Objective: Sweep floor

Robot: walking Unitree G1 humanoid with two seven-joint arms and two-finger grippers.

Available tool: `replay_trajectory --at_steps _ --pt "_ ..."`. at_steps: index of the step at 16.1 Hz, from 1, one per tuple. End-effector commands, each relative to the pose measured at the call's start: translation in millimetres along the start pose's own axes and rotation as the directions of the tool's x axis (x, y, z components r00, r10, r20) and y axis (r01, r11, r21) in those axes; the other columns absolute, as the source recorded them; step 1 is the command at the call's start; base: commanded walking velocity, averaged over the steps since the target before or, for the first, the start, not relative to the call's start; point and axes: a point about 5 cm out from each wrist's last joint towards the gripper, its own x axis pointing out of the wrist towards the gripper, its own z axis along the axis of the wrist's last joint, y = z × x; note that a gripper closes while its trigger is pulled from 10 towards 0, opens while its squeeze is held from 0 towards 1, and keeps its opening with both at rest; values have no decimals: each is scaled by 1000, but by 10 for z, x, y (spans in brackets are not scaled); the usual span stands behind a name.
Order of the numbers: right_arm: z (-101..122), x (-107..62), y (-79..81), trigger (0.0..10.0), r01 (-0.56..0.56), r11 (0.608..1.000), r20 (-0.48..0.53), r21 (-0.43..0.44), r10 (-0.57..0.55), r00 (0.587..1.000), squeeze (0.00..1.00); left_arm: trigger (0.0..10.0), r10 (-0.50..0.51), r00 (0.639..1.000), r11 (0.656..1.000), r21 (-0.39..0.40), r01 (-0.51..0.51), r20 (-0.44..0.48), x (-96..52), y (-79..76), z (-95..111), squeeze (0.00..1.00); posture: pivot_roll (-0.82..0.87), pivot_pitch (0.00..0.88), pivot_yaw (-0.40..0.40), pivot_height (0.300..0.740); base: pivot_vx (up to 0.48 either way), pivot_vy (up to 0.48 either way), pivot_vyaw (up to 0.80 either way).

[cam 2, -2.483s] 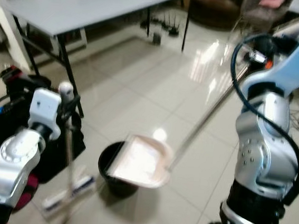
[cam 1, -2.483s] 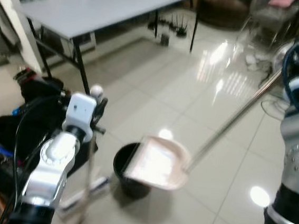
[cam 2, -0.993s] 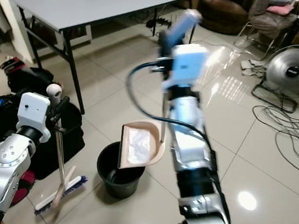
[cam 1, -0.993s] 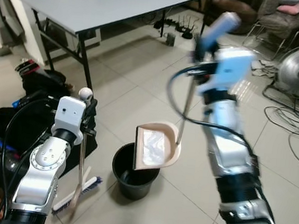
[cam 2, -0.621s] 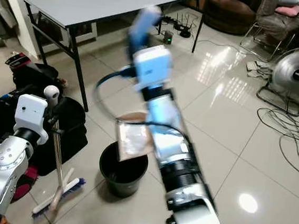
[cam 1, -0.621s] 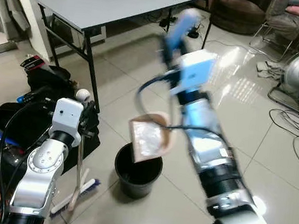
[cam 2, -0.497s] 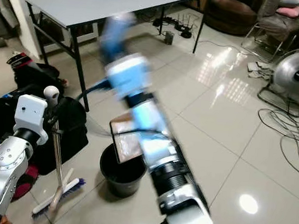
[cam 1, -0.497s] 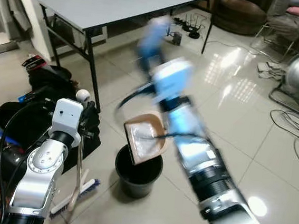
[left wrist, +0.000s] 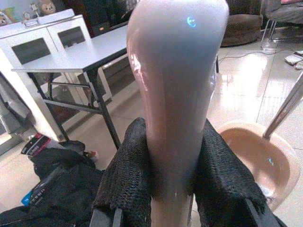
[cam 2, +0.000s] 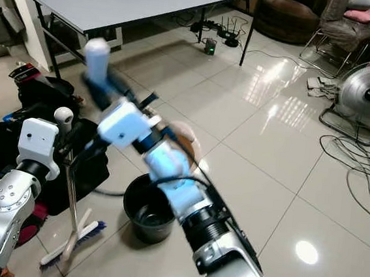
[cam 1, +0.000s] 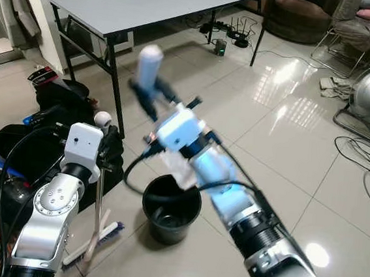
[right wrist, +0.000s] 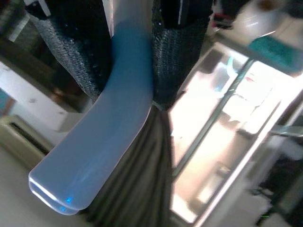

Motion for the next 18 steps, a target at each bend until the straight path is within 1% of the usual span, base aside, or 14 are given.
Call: replay_trajectory --at_steps 1,2,3,5,7,10,12,13,14,15,16,17,18 --pt "84 31 110 10000 -80 996 60 -30 82 995 0 10000 3 999 1000 26 -4 43 -2 -14 121 0 124 34 -12 740 0 0 0" --pt "84 14 172 10000 -111 993 60 -26 113 992 0 10000 2 999 1000 25 -3 45 -5 -21 138 0 124 35 -14 740 0 0 0" --pt "83 8 185 10000 -117 993 59 -20 118 991 0 10000 2 999 1000 25 -3 45 -5 -23 143 0 124 35 -15 740 0 0 0" --pt "58 -35 244 10000 -154 987 47 -53 156 987 0 10000 1 999 1000 24 -2 49 -12 -35 180 0 121 35 -15 740 0 0 0" --pt "40 -55 254 10000 -150 987 42 -56 152 987 0 10000 -1 999 1000 24 0 52 -18 -47 219 0 120 33 -13 740 0 0 0" --pt "34 -61 271 10000 -164 983 35 -85 167 985 0 10000 -6 998 1000 24 5 55 -18 -65 259 0 118 32 -9 740 0 0 0" --pt "20 -63 242 10000 -157 981 28 -114 161 987 0 10000 -10 999 1000 24 9 52 -18 -78 263 0 116 31 -8 740 0 0 0" --pt "29 -35 85 10000 -90 986 25 -138 94 995 0 10000 -16 999 1000 26 15 47 -21 -89 256 0 112 31 -9 740 0 0 0" --pt "72 9 -244 10000 44 983 25 -176 -40 999 0 10000 -30 999 999 29 29 31 -20 -102 227 0 105 29 -10 740 0 0 0" --pt "126 7 -567 10000 174 964 25 -201 -172 985 0 10000 -39 999 999 19 39 12 -15 -113 182 0 98 28 -10 740 0 0 0" --pt "135 0 -618 10000 192 960 25 -205 -191 981 0 10000 -41 999 999 17 41 9 -13 -115 174 0 98 28 -10 740 0 0 0" --pt "148 -132 -939 10000 290 925 -13 -247 -303 953 0 10000 -70 997 997 18 70 -13 2 -141 98 0 77 28 -6 740 0 0 0" --pt "147 -215 -1073 10000 332 906 -37 -263 -354 935 0 10000 -84 996 996 17 84 -23 6 -157 64 0 77 28 -6 740 0 0 0"
